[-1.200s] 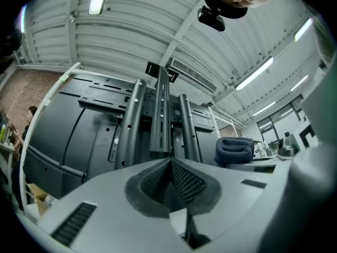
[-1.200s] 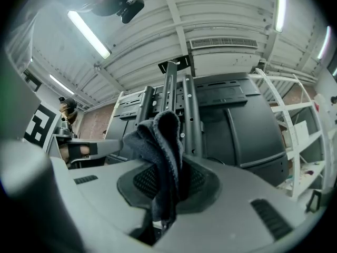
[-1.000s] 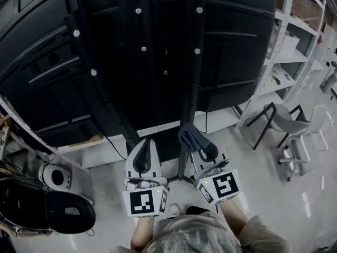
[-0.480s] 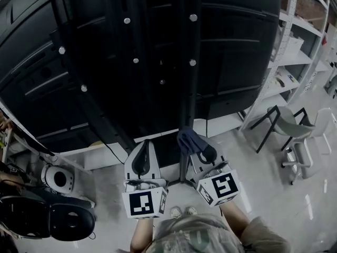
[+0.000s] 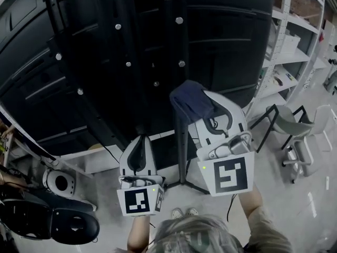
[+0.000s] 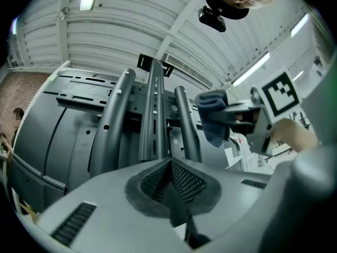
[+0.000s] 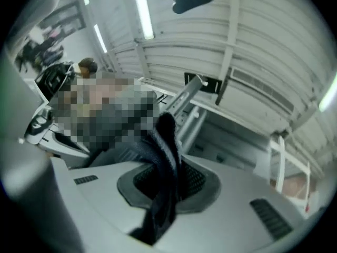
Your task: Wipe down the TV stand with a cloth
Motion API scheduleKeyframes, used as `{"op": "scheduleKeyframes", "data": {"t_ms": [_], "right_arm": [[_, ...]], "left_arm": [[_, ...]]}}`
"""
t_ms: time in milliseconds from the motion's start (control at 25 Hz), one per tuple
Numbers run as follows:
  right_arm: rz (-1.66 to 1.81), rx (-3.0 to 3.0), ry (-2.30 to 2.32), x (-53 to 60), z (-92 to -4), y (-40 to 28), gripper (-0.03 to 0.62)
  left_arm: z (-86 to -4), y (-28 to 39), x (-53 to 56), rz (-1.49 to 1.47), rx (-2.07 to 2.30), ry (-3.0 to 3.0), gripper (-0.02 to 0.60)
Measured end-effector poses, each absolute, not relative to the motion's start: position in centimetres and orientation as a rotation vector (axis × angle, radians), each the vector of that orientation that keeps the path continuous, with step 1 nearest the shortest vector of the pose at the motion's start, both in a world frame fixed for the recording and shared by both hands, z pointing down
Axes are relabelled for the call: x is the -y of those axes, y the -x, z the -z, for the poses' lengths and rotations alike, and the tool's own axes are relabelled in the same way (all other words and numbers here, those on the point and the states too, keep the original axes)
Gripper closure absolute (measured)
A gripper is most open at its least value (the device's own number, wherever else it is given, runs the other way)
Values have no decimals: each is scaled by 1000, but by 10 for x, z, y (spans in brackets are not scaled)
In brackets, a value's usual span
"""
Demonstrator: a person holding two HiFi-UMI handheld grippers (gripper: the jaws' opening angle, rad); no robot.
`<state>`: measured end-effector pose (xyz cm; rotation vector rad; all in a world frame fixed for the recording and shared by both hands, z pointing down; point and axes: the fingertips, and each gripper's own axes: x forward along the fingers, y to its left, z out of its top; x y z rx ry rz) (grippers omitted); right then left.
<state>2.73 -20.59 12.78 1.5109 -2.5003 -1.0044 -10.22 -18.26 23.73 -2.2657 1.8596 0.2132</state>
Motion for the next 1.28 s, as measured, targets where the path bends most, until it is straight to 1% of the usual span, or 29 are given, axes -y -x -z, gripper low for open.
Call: {"op": "scheduleKeyframes", "data": {"t_ms": [160,360,640,1280], "right_arm": [[1421,2185,-1569,205,-47,-26,537],[1646,1858,-1612,220,11,-18,537],[1695,1758,-1597,228,31,-2,537],[1630,1695,-1499,243,-4,4,537]], "left_arm": [[-230,90,181,-223,-1803,2284,567],[-225,89,177,-243,-1801,2279,566],[-225,91,174,-248,-1807,2277,566],[-237,93,176,-231,-1828,2307,566]]}}
